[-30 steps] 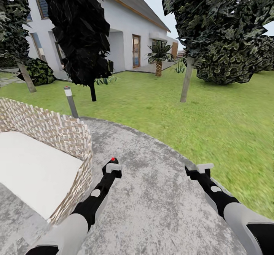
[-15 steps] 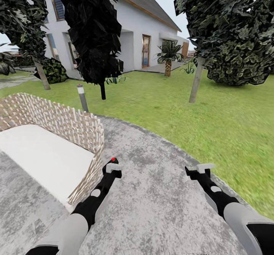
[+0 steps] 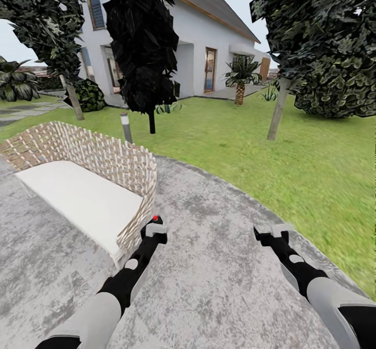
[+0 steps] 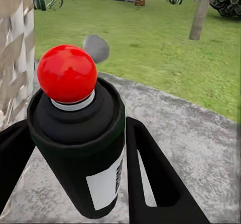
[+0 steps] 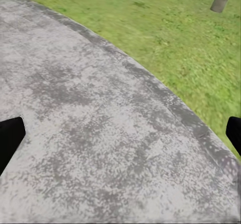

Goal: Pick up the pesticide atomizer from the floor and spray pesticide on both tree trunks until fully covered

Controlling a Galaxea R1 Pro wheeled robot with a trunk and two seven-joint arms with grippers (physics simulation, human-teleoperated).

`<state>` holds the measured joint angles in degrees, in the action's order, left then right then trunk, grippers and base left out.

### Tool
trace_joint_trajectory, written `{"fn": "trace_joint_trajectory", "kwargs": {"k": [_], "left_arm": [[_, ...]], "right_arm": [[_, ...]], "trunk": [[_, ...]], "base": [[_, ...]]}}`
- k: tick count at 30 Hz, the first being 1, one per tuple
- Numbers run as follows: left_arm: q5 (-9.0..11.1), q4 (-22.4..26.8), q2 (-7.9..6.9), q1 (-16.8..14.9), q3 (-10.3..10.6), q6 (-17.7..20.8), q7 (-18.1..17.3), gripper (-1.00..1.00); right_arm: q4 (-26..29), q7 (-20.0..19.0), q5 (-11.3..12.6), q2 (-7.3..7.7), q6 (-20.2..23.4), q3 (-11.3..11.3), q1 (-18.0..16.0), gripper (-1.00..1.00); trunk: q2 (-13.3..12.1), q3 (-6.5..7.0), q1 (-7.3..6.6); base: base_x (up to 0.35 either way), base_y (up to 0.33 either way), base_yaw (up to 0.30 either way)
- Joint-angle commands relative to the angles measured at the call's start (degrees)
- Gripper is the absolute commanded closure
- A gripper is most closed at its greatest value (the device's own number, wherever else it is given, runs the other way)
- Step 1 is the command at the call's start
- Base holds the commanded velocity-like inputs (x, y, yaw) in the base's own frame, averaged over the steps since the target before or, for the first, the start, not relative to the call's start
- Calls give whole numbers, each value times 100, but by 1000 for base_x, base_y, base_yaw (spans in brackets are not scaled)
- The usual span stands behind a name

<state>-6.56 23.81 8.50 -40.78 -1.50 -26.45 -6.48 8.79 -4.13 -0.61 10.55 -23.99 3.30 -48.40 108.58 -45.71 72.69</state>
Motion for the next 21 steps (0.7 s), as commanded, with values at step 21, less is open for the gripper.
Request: {"fn": "trace_joint_trajectory", "kwargs": {"k": [21], "left_arm": [[-3, 1, 59, 0, 1, 0, 6, 100]], "right_arm": [[0, 0, 0, 0, 0, -4, 0, -100]], "trunk": [[0, 0, 0]], "base": [[-96, 0, 202]]}}
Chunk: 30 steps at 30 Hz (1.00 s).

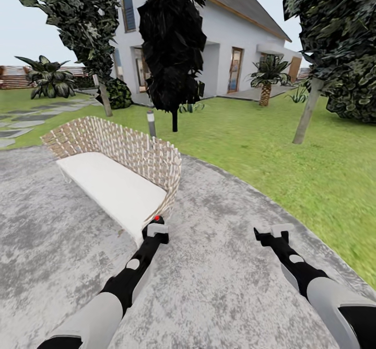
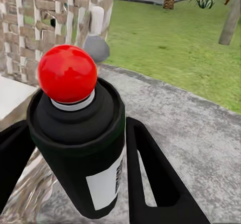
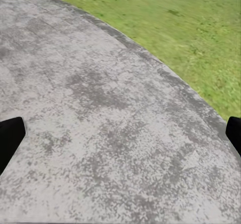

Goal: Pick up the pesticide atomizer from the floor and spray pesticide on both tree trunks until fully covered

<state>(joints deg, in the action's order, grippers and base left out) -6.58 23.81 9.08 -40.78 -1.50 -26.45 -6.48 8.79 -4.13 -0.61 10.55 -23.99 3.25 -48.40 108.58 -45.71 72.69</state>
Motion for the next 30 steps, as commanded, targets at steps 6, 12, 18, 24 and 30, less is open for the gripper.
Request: {"fn": "trace_joint_trajectory", "kwargs": {"k": [6, 12, 18, 24, 30], "left_arm": [[1, 1, 5, 0, 0, 0, 6, 100], [-1, 1, 6, 0, 0, 0, 6, 100], [0, 1, 13, 0, 0, 0, 6, 100], [-1, 1, 14, 0, -1, 0, 6, 100], [-1, 4, 11, 0, -1, 0, 6, 100]], "right_arm": [[0, 0, 0, 0, 0, 0, -1, -100], [0, 0, 0, 0, 0, 0, -2, -100], [0, 0, 0, 0, 0, 1, 0, -100], [0, 0, 0, 0, 0, 2, -1, -100], [0, 0, 0, 0, 0, 4, -2, -100]], "trunk": [[0, 0, 0], [0, 0, 0], [0, 0, 0], [0, 0, 0], [0, 0, 0]], "base": [[-298, 0, 74], [-340, 0, 8], [-302, 0, 41], [-54, 0, 242], [-6, 0, 281]]}}
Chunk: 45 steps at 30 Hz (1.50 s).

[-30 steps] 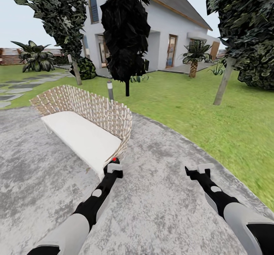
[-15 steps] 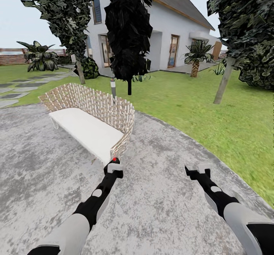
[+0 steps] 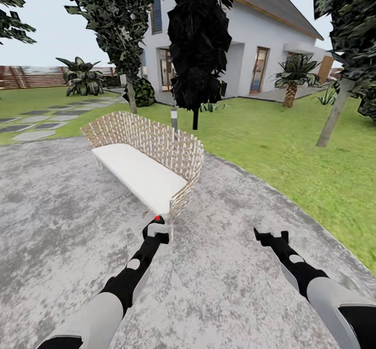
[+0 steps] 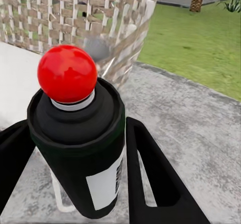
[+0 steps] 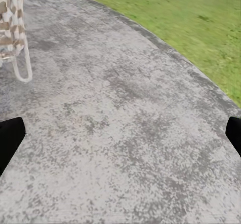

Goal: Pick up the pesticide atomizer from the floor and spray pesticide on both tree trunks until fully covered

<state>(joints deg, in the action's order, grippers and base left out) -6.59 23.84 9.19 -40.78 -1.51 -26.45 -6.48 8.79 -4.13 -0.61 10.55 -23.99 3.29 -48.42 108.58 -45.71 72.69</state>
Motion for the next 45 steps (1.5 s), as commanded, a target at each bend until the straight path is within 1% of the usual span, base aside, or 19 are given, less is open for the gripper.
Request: {"fn": "trace_joint_trajectory", "kwargs": {"k": [1, 10, 13, 16, 21, 28, 38, 41, 43, 45], "left_arm": [[1, 8, 1, 0, 1, 0, 6, 100], [8, 35, 3, 0, 8, 0, 6, 100], [8, 36, 8, 0, 9, 0, 6, 100], [8, 50, 30, 0, 10, 0, 6, 100], [9, 62, 73, 0, 11, 0, 6, 100], [9, 64, 81, 0, 11, 0, 13, 100], [9, 59, 81, 0, 11, 2, 15, 100], [9, 59, 81, 0, 11, 2, 15, 100], [10, 59, 81, 0, 12, 1, 15, 100], [11, 59, 81, 0, 11, 0, 15, 100]], "right_arm": [[-3, 0, 0, 0, 0, 3, 1, -100], [-178, 0, 0, -14, 0, 13, 0, -100], [-239, 3, -4, -91, 0, 14, -1, -100], [-294, 8, -8, -123, 0, 14, -1, -100], [-321, 9, -9, -131, 0, 22, -1, -100], [-325, 9, -8, -132, 0, 23, 0, -100], [-336, 9, -2, -136, 0, 23, -1, -100], [-399, 9, -3, -189, 0, 23, 3, -100], [-438, 9, -7, -261, -5, 23, 1, -100], [-456, 9, -8, -297, -4, 23, 0, -100]], "trunk": [[0, 0, 0], [0, 0, 0], [0, 0, 0], [0, 0, 0], [0, 0, 0], [0, 0, 0], [-401, 195, -220], [-401, 211, -220], [-481, 259, -264], [-561, 307, -308]], "base": [[-1, 0, 285], [0, 0, 285], [0, 0, 286], [0, 0, 286], [0, 0, 286], [0, 0, 286], [0, 0, 284], [0, 0, 251], [0, 0, 232], [0, 0, 221]]}}
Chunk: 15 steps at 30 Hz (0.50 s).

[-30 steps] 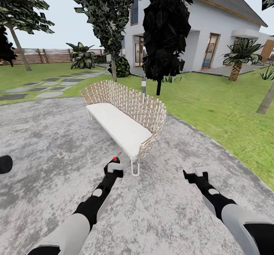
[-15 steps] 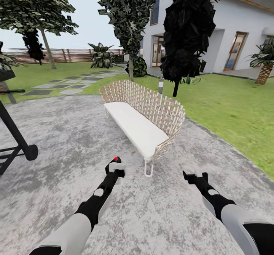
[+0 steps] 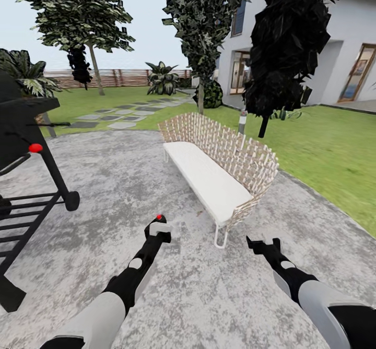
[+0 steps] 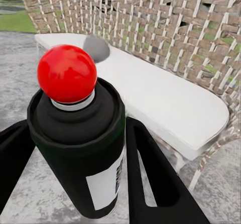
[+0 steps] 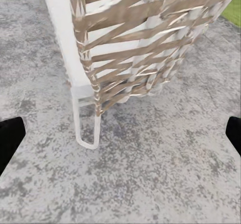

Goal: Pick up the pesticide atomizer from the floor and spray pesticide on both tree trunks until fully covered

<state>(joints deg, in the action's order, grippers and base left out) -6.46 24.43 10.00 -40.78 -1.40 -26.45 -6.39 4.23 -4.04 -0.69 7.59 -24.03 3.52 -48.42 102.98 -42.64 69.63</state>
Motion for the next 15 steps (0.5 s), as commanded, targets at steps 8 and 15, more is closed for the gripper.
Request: {"fn": "trace_joint_trajectory", "kwargs": {"k": [8, 15], "left_arm": [[-4, 0, 0, 0, 0, 0, 6, 100], [-2, 0, 0, 0, 2, 1, 6, 100]], "right_arm": [[-18, 0, -1, -36, 3, -1, 3, -100], [-19, 0, -1, -38, 2, -1, 5, -100]], "trunk": [[-323, 202, -176], [-603, 386, -330]], "base": [[0, 0, 194], [0, 0, 138]]}}
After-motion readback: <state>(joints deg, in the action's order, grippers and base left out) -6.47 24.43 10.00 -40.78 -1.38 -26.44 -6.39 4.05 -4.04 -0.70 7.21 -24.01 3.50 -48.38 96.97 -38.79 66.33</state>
